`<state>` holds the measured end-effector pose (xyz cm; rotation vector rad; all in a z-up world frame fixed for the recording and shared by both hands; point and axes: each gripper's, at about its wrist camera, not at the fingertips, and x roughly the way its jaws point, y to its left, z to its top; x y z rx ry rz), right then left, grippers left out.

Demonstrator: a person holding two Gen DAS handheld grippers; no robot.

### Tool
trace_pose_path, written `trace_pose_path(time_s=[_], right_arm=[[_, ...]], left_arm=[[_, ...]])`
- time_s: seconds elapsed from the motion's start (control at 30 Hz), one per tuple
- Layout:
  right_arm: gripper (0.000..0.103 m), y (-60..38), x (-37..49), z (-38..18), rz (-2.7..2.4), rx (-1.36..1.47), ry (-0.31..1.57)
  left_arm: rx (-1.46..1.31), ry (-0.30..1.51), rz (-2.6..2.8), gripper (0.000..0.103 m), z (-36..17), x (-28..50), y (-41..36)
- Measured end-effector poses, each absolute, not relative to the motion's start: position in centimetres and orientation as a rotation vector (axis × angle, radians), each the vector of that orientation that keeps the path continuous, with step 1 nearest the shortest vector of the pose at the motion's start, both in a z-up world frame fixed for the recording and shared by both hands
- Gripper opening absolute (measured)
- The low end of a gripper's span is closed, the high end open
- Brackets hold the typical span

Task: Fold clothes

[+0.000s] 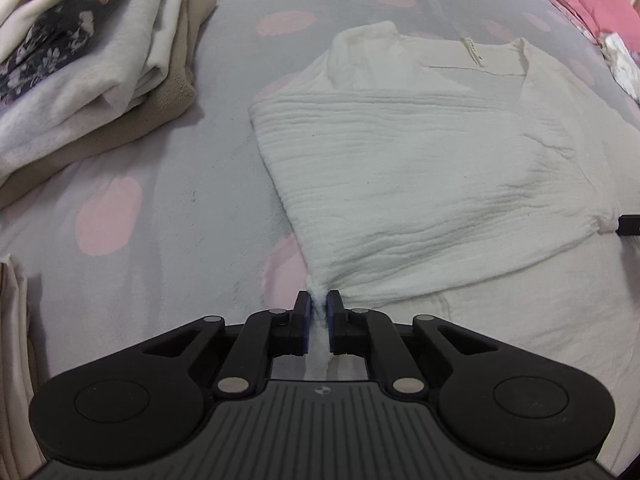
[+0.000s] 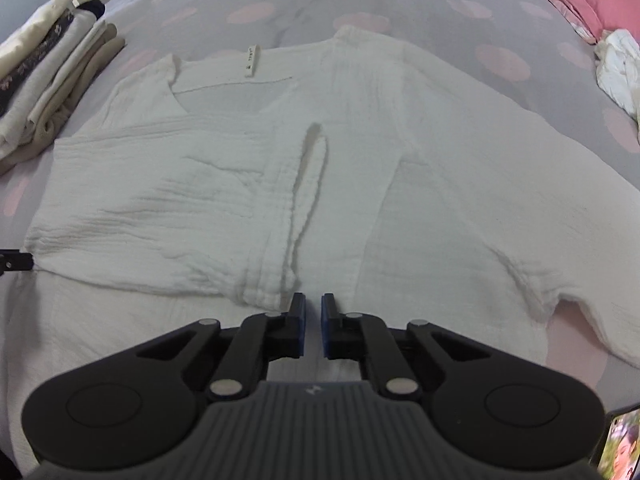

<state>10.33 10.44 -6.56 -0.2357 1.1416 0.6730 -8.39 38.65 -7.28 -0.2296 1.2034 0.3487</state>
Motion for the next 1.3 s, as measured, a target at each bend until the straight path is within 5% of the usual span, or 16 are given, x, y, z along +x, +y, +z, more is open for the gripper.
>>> trace_pose_path(time_s=[0.07,0.13,0.33,0.67,1.3], right_arm=[[0.015,9.4,10.5,-5.5,0.679,-0.230,1.122],[0.032,7.6,11.2,-3.4,0.675,-0.217,1.076],[0.036,-1.3,14.0,1.2,0.535,-0.107,1.009],[0.044,-14.3,16.5,2.1,0.286,-0.005,0.971],[0.044,-25.7,18.1,-2.5,-0.008,0.225,1.003]], left_arm=[[-0.251,1.187,0.354,0.021,-6.6,-8.7,38.8],[-0.269,1.159,0.365,0.028,-5.8,-9.0,39.0],[-0.228,1.016,0.412,0.039,-2.9,-9.6,38.4],[-0.282,0.832,0.429,0.043,-0.1,-10.3,37.7],[-0.218,0.925,0.463,0.043,-2.8,-9.6,36.7]])
